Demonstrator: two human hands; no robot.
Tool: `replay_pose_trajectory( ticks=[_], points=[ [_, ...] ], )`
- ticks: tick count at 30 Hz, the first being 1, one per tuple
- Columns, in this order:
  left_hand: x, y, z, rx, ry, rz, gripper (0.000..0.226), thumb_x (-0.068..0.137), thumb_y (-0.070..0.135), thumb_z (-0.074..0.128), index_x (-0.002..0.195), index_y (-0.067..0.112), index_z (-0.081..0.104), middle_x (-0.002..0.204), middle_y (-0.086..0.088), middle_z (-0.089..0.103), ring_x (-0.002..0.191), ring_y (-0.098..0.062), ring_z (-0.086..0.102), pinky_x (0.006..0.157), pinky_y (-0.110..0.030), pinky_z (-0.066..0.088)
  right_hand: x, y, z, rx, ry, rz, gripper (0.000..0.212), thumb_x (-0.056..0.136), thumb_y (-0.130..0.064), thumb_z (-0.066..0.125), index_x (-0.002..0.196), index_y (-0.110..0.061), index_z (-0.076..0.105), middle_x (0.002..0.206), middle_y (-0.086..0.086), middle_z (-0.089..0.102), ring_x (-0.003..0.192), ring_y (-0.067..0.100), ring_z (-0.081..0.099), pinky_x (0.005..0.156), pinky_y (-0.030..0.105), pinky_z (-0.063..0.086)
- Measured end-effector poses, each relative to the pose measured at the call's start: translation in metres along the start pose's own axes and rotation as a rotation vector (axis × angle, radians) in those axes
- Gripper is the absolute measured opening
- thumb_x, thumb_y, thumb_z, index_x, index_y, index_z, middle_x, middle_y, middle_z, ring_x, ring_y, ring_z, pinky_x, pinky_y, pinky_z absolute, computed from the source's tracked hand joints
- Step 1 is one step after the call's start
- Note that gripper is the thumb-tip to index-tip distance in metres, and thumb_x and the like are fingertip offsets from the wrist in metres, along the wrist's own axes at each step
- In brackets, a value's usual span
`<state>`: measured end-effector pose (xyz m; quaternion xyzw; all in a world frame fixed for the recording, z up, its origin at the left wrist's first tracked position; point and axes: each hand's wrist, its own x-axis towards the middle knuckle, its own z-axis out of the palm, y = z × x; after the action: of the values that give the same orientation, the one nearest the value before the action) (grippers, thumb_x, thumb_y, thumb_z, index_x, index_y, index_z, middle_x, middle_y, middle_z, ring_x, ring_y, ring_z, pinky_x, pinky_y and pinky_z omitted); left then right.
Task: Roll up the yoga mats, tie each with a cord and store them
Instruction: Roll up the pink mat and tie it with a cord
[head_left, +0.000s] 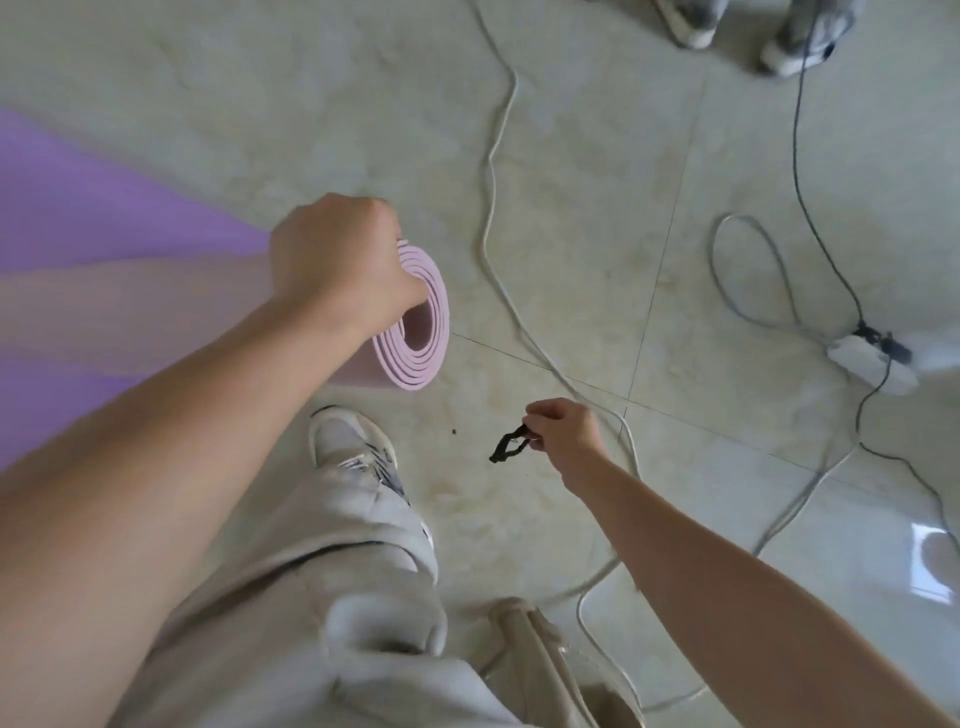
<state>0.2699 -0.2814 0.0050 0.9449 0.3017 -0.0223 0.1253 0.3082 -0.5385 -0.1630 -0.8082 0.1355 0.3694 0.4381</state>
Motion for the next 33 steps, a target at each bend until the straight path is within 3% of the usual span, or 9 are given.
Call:
replay_pose_trajectory(
  ticks=[8, 16, 21, 26, 30, 33],
  points=[
    [-0.020, -0.083, -0.124, -0.157, 0.227, -0.170, 0.033, 0.069, 0.036, 0.075, 0.096, 0.017, 0.069, 0.089, -0.005, 0.072, 0.090, -0.033, 0.064, 0.072, -0.033, 0.049, -0.076, -0.172, 0.101, 0.050, -0.242, -0.359, 0.020, 0.086, 0.005, 0.064, 0.086, -0.014, 0.063, 0.086, 0.011, 0.067, 0.075, 0.021, 0.064, 0.055, 0.022, 0.048],
    [-0.095, -0.182, -0.214, -0.369, 0.684, -0.561, 0.040, 0.067, 0.045, 0.082, 0.088, 0.013, 0.072, 0.080, -0.007, 0.071, 0.085, -0.031, 0.066, 0.069, -0.032, 0.046, -0.184, -0.300, 0.152, 0.093, -0.557, -0.793, 0.019, 0.086, 0.009, 0.063, 0.086, -0.010, 0.062, 0.078, 0.007, 0.067, 0.070, 0.019, 0.062, 0.052, 0.022, 0.048],
    [-0.153, -0.216, -0.245, -0.484, 0.822, -0.774, 0.026, 0.070, 0.031, 0.075, 0.064, 0.011, 0.059, 0.051, -0.001, 0.040, 0.075, -0.037, 0.060, 0.056, -0.029, 0.033, -0.271, -0.336, 0.180, 0.057, -0.792, -0.978, 0.021, 0.086, 0.010, 0.062, 0.090, -0.010, 0.056, 0.085, 0.015, 0.064, 0.071, 0.021, 0.057, 0.055, 0.024, 0.046],
    [-0.207, -0.244, -0.254, -0.576, 0.896, -0.882, 0.014, 0.074, 0.031, 0.075, 0.078, 0.018, 0.070, 0.072, 0.002, 0.064, 0.081, -0.024, 0.062, 0.069, -0.027, 0.042, -0.353, -0.345, 0.223, -0.143, -0.948, -1.232, 0.032, 0.085, 0.008, 0.065, 0.099, -0.018, 0.053, 0.079, 0.003, 0.062, 0.070, 0.014, 0.055, 0.066, 0.020, 0.045],
    [-0.247, -0.271, -0.258, -0.586, 0.947, -0.931, 0.021, 0.074, 0.032, 0.075, 0.086, 0.015, 0.074, 0.080, 0.001, 0.069, 0.082, -0.022, 0.064, 0.073, -0.030, 0.050, -0.407, -0.342, 0.264, -0.314, -0.940, -1.436, 0.031, 0.086, -0.002, 0.066, 0.097, -0.030, 0.061, 0.078, -0.009, 0.063, 0.069, 0.006, 0.057, 0.066, 0.016, 0.048],
    [-0.276, -0.293, -0.261, -0.609, 0.972, -0.977, 0.024, 0.072, 0.038, 0.077, 0.084, 0.017, 0.073, 0.080, 0.000, 0.070, 0.080, -0.022, 0.065, 0.076, -0.039, 0.055, -0.441, -0.330, 0.295, -0.308, -0.974, -1.507, 0.027, 0.087, -0.002, 0.064, 0.097, -0.026, 0.070, 0.085, -0.015, 0.066, 0.067, -0.006, 0.057, 0.064, 0.010, 0.045]
  ],
)
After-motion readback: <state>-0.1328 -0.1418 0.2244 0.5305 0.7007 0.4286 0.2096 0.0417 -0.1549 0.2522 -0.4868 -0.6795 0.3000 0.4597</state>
